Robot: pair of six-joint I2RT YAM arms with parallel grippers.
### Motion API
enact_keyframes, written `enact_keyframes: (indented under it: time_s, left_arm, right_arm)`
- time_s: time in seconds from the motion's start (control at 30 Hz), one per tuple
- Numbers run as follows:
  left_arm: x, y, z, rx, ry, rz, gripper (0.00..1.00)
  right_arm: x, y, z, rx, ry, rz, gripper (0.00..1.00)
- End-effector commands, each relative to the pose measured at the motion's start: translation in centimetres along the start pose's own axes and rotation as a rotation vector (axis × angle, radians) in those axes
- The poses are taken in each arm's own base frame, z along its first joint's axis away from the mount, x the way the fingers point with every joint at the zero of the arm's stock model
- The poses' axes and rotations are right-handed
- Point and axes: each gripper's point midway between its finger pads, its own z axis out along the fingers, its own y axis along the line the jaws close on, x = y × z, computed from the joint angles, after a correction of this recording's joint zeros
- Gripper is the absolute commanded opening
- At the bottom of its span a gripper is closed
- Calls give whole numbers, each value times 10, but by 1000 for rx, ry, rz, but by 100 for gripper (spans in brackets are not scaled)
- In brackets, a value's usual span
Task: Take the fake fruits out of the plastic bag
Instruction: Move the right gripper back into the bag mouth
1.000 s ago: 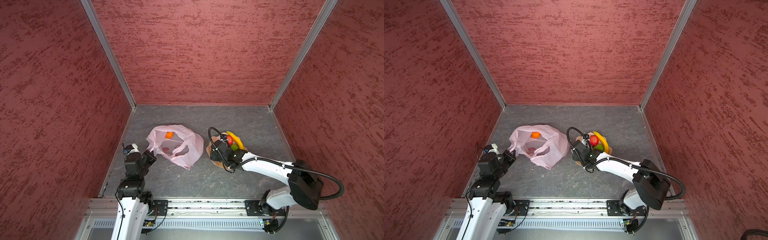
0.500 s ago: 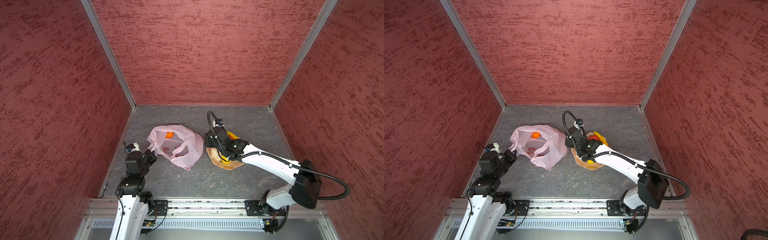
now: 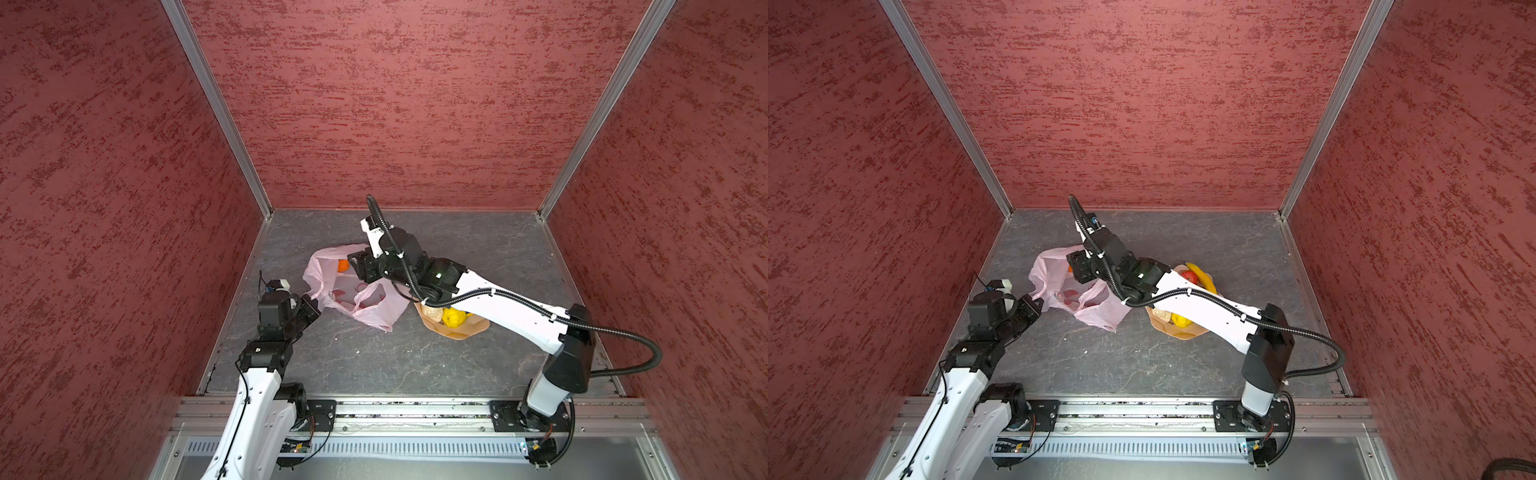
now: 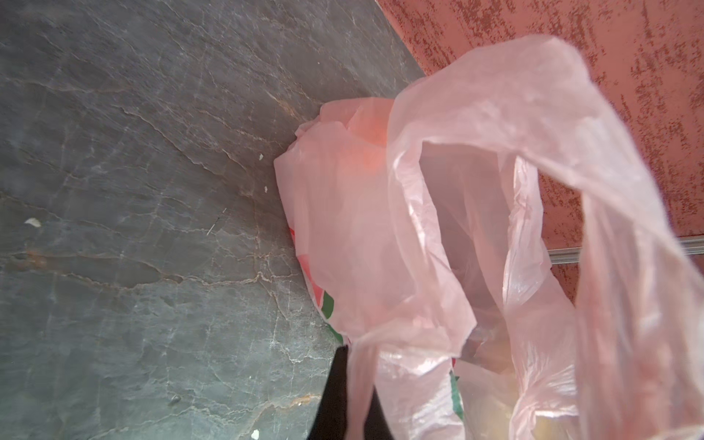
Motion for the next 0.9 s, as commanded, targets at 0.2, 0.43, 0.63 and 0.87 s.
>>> enact_keyframes:
  time_s: [0.2, 0.43, 0.63, 0.87]
  left_arm:
    - [8, 4, -18, 2, -26, 39, 0]
    - [32, 31, -24, -43, -23, -10, 0]
    - [43, 42, -25, -63, -10, -51, 0]
    - [42, 32, -11, -34, 33, -47, 39]
  right_arm:
    - [81, 3, 74, -25, 237, -6, 47]
    - [132, -17, 110, 32, 315, 67, 42]
    - [163, -18, 126, 7, 357, 130, 41]
    - [167, -14, 121, -22, 359, 139, 41]
